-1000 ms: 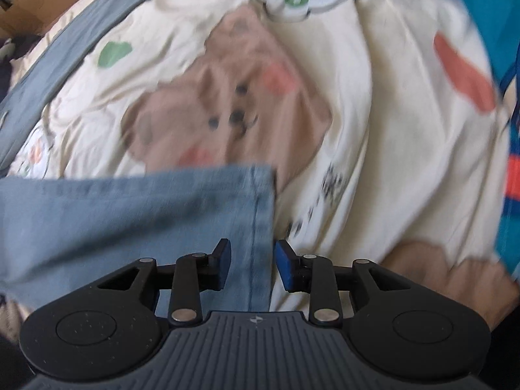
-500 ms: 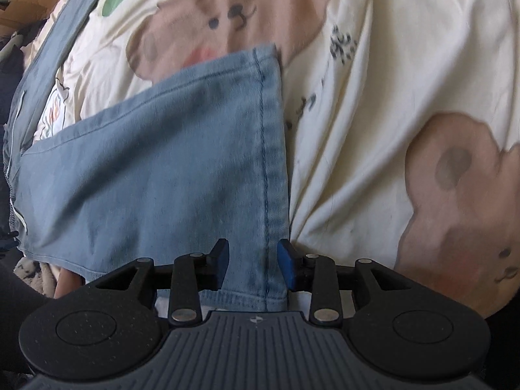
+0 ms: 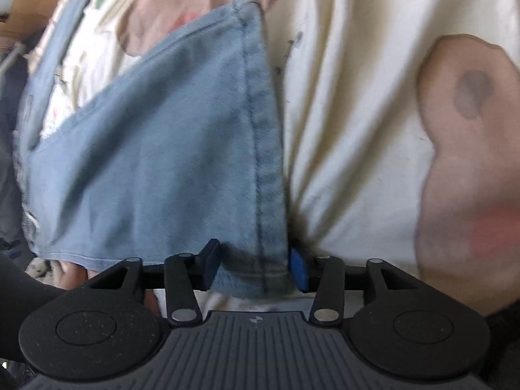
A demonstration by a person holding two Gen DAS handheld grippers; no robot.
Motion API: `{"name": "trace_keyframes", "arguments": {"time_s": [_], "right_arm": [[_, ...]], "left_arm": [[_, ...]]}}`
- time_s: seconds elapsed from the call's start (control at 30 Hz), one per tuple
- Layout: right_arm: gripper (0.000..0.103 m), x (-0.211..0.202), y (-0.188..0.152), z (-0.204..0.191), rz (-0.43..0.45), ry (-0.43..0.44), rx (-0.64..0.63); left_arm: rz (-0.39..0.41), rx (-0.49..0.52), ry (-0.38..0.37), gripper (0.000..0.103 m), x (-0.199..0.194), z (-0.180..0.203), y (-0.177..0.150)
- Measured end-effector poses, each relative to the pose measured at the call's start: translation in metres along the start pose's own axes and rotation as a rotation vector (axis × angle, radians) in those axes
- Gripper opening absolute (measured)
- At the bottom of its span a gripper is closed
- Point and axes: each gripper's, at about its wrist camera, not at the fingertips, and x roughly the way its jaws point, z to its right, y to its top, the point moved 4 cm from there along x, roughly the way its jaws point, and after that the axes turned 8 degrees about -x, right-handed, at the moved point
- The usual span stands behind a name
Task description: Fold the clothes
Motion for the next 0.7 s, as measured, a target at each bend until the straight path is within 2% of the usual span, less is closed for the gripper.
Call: {"name": "trace_keyframes", "arguments": {"time_s": [0.03, 0.1, 0.17, 0.33, 0.53, 0.63, 0.7], "right_arm": [[0.053, 0.000, 0.001, 0.001, -0.002, -0.006, -0.026], [0.043, -0.003, 0.000, 0.001, -0.001, 0.019, -0.029], [0.024, -0.006, -0.003, -0.001, 0.005, 0.059, -0.027], [0.027, -0.014, -0.006, -0.004, 0.020, 0.125, -0.020], [0.032, -0.015, -0.002, -0.006, 0.014, 0.052, -0.023], [0.019, -0.016, -0.001, -0.010, 0.005, 0.020, -0.030], [0.017, -0.017, -0.001, -0.012, -0.001, -0.002, -0.034]], "left_arm": [[0.002, -0.007, 0.001, 0.040, -0.003, -0.001, -0.002], [-0.006, 0.004, 0.022, 0.040, -0.009, 0.000, -0.006], [-0.006, 0.007, 0.029, 0.040, -0.015, 0.001, -0.007], [0.009, 0.002, 0.004, 0.045, -0.025, 0.007, -0.005], [0.008, -0.042, -0.042, 0.045, -0.018, 0.010, -0.006], [-0.007, -0.031, -0.032, 0.045, -0.006, 0.007, -0.007], [-0.010, -0.045, -0.030, 0.045, 0.001, 0.002, -0.006]]}}
